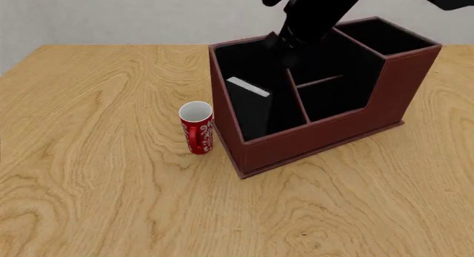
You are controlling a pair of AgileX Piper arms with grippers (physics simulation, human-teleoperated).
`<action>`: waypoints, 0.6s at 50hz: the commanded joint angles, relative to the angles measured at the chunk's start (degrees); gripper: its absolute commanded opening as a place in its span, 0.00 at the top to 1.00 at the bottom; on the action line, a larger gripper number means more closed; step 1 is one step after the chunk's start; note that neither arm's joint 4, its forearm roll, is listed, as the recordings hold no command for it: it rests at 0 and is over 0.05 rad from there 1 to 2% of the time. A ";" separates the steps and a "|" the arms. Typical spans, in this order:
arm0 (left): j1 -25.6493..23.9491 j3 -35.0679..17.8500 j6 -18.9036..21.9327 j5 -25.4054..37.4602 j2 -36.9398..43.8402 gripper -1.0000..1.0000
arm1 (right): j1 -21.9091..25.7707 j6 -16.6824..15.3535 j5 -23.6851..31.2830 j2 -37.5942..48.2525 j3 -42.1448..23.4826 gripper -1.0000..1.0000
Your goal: Pick up the book and place it in the left compartment of the caddy.
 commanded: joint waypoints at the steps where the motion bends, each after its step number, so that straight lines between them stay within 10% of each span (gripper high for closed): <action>1: -1.02 -0.93 0.25 0.41 0.00 0.00 | 0.63 2.16 0.00 -5.78 1.83 0.00; 22: -2.91 -3.25 1.47 2.46 0.00 0.00 | 2.12 10.36 -0.11 -20.09 3.46 0.00; 30: -3.57 -3.95 1.85 3.23 0.00 0.00 | 2.52 13.04 -7.77 -29.92 15.25 0.00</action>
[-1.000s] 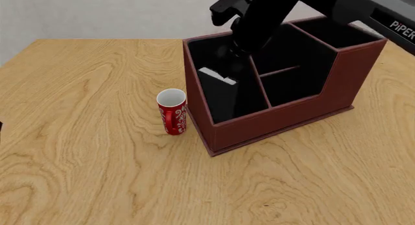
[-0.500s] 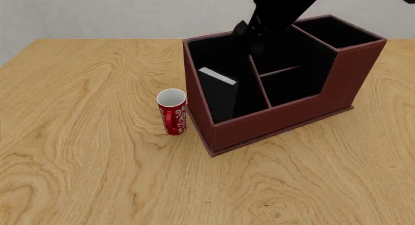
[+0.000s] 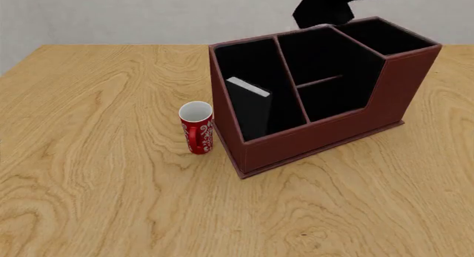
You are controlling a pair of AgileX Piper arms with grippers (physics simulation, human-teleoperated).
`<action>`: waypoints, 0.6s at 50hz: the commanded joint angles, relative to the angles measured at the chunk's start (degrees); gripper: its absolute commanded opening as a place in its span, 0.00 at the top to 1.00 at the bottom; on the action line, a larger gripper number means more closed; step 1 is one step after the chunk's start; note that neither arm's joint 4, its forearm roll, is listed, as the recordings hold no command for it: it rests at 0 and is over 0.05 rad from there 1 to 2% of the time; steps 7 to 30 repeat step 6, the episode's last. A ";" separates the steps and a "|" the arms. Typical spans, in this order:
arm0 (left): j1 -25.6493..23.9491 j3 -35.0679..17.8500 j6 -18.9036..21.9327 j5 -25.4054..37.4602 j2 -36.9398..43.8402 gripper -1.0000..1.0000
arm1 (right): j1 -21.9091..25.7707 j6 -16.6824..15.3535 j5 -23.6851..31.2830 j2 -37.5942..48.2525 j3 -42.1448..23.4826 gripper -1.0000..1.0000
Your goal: Pick up the book and place it in the left compartment of the caddy.
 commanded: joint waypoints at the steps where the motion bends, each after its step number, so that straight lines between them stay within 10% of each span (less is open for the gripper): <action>1: -0.98 -1.15 0.55 1.15 0.00 0.00 | 0.10 3.54 -7.11 -11.93 11.02 0.00; 30: -1.54 -1.48 0.99 1.49 0.00 0.00 | 0.80 5.06 -10.94 -16.49 17.60 0.00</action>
